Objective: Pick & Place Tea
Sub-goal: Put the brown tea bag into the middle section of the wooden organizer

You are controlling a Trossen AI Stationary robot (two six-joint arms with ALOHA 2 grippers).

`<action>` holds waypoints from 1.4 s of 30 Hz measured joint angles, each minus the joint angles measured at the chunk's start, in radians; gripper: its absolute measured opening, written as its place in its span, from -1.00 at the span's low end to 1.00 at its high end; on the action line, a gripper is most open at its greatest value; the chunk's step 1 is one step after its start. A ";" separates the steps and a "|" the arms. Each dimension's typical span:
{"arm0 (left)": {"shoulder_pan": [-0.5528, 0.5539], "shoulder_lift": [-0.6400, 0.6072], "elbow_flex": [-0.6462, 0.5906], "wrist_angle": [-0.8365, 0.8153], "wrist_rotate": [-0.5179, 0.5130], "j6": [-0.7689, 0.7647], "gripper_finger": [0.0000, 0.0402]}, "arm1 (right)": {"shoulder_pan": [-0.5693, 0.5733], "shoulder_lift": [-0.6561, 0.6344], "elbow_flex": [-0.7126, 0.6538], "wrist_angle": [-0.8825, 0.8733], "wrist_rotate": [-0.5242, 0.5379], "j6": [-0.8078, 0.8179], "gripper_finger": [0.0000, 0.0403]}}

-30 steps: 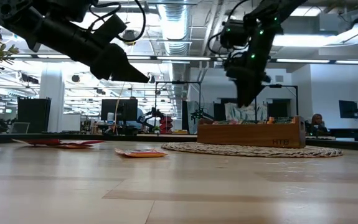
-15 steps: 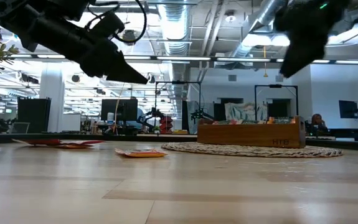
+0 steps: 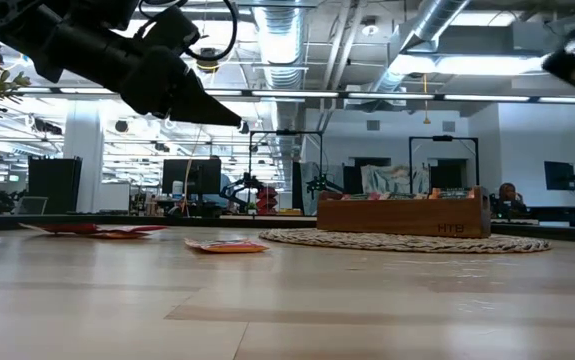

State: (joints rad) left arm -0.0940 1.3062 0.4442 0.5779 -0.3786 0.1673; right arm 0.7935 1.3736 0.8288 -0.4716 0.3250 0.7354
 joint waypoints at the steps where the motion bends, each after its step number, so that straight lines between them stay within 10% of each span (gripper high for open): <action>1: 0.000 0.000 0.000 -0.001 0.000 0.000 -0.41 | 0.001 0.040 0.000 0.035 -0.022 0.000 -0.42; 8: 0.000 0.000 0.000 0.000 0.000 0.001 -0.41 | -0.044 0.231 0.000 0.150 -0.259 -0.078 -0.10; 15: 0.000 0.000 0.000 0.000 0.000 0.000 -0.41 | -0.075 0.268 0.000 0.143 -0.225 -0.293 0.11; 27: 0.000 0.000 0.000 -0.008 0.000 -0.001 -0.41 | -0.035 0.362 0.005 0.163 -0.198 -0.378 -0.29; 35: 0.000 0.001 0.000 0.001 0.001 -0.002 -0.41 | -0.048 0.373 0.021 0.166 -0.130 -0.342 -0.92; 42: 0.000 0.001 0.000 0.020 0.052 -0.001 -0.41 | -0.117 0.296 0.016 0.176 -0.061 -0.292 -0.98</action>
State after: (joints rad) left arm -0.0937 1.3071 0.4446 0.5976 -0.3268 0.1661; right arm 0.6762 1.6695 0.8452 -0.2960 0.2635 0.4436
